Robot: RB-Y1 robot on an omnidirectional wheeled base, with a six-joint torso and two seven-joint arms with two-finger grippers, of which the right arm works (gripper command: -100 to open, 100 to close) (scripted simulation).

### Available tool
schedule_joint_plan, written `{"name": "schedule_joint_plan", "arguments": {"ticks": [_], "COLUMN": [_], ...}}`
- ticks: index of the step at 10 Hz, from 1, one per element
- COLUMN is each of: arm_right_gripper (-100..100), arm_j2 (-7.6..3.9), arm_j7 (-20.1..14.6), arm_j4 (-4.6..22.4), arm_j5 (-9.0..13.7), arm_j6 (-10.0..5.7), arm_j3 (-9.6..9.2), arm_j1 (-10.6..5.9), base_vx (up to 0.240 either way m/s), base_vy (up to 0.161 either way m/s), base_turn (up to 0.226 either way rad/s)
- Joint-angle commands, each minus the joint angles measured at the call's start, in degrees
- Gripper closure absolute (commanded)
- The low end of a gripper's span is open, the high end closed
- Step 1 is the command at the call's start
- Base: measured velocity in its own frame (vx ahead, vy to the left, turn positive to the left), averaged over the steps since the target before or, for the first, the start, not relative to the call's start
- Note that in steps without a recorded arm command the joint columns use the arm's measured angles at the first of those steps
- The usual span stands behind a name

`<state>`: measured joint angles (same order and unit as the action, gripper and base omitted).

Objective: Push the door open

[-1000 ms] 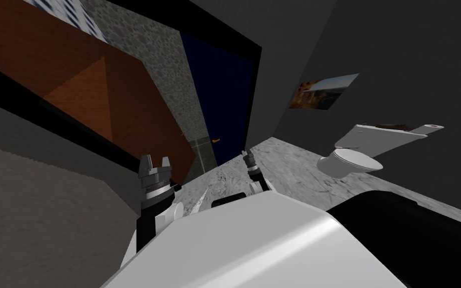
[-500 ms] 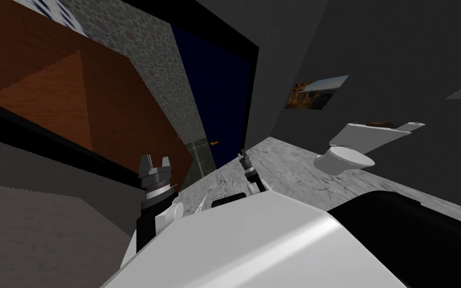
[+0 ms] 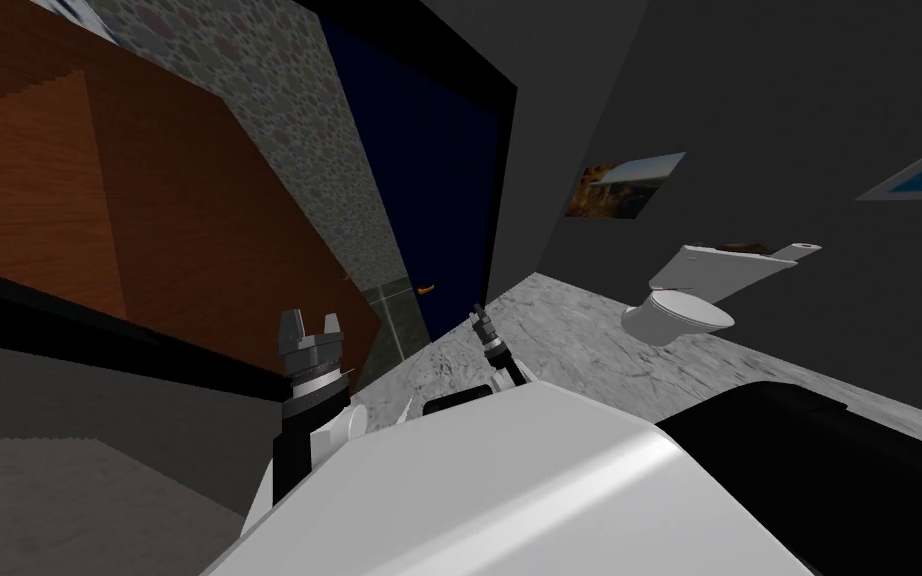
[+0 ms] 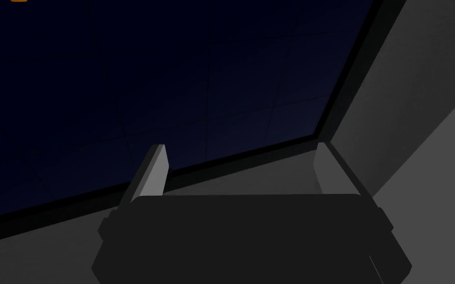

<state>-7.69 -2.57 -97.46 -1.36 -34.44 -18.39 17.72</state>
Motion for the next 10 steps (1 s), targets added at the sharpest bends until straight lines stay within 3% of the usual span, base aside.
{"name": "schedule_joint_plan", "arguments": {"ticks": [1,10], "arm_right_gripper": [-100,-100], "arm_j2": [-0.15,-2.02], "arm_j7": [-0.21,-1.76], "arm_j4": [2.24,12.31], "arm_j5": [0.07,0.62], "arm_j6": [-0.73,-3.12], "arm_j3": [-1.05,-7.48], "arm_j1": [-0.93,-4.92], "base_vx": [0.09,0.106], "base_vy": [0.023,0.049], "base_turn": [-0.082,-0.09]}}
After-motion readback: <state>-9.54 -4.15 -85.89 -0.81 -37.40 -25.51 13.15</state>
